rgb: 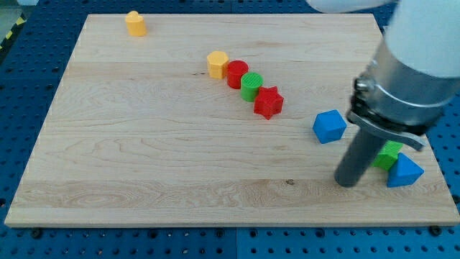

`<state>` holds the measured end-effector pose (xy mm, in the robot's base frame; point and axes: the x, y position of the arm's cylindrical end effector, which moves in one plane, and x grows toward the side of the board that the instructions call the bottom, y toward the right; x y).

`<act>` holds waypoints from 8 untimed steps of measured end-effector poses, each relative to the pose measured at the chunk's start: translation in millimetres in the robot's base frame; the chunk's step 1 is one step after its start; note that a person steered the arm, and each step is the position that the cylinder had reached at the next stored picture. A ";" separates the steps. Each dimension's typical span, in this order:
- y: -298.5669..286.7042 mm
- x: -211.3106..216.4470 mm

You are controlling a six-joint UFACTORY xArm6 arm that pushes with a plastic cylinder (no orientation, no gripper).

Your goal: Slide blue cube closer to red star

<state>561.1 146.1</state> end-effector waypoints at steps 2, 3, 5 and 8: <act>-10.4 -55.6; -10.0 -64.7; 39.5 -73.3; -17.9 -101.8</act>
<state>459.3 128.2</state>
